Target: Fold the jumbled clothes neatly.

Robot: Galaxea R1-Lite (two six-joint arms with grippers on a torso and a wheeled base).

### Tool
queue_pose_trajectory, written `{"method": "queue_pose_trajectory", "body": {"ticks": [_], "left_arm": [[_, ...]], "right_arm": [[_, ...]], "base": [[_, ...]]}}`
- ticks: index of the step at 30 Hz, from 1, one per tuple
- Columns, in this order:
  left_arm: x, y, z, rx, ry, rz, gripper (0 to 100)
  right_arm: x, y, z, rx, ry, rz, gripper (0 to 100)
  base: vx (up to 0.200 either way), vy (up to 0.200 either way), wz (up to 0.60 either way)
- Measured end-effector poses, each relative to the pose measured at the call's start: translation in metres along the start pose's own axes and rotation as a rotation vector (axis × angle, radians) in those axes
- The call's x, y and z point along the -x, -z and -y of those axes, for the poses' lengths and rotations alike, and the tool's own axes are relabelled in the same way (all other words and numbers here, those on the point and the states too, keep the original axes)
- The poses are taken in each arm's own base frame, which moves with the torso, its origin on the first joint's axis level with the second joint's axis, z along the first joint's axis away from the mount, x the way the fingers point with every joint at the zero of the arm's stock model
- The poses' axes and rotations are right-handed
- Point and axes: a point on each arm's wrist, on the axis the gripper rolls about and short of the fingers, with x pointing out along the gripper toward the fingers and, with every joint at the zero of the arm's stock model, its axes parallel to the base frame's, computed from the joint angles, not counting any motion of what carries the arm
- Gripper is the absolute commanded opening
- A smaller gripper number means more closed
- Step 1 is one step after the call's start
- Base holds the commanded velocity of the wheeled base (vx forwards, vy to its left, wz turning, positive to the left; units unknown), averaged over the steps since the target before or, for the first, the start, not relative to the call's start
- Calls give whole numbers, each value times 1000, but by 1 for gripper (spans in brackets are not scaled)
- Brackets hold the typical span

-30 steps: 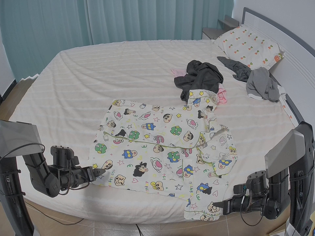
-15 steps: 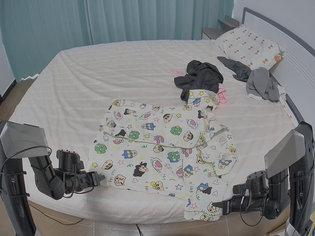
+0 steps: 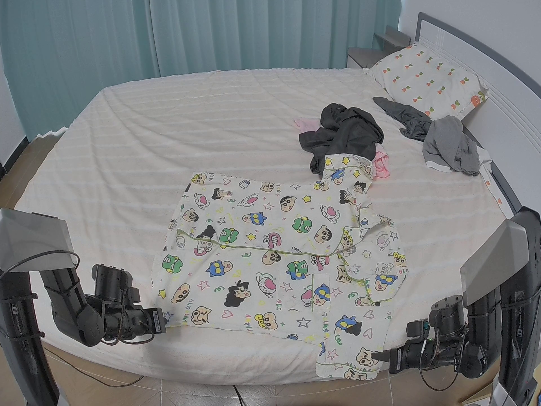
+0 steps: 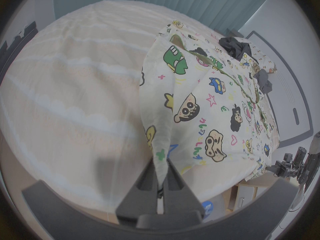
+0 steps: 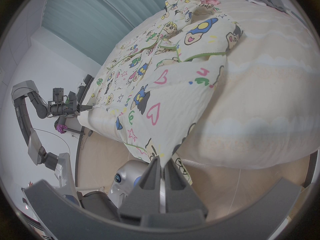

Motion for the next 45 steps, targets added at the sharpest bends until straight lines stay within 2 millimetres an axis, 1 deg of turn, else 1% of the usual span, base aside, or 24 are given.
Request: {"method": "queue_pose_trajectory", "body": {"ticks": [3, 7, 14, 20, 31, 39, 45], "left_arm": [[7, 1, 0, 9, -11, -36, 0], [15, -1, 1, 12, -13, -38, 0], [26, 2, 2, 18, -24, -78, 0], [29, 3, 3, 18, -6, -85, 0], [33, 11, 2, 20, -6, -106, 0], [40, 19, 1, -19, 8, -132, 0], [46, 21, 1, -29, 13, -134, 0]], "right_arm": [[1, 0, 0, -2, -16, -4, 0], [2, 0, 0, -3, -27, -4, 0], [2, 0, -2, 4, -51, -10, 0], [2, 0, -4, 3, -83, -20, 0], [3, 0, -1, -16, -75, -21, 0], [8, 5, 0, -41, -64, -88, 0], [10, -1, -2, -29, -84, -49, 0]], "base": [[0, 0, 0], [0, 0, 0], [0, 0, 0], [0, 0, 0], [0, 0, 0], [0, 0, 0], [0, 0, 0]]}}
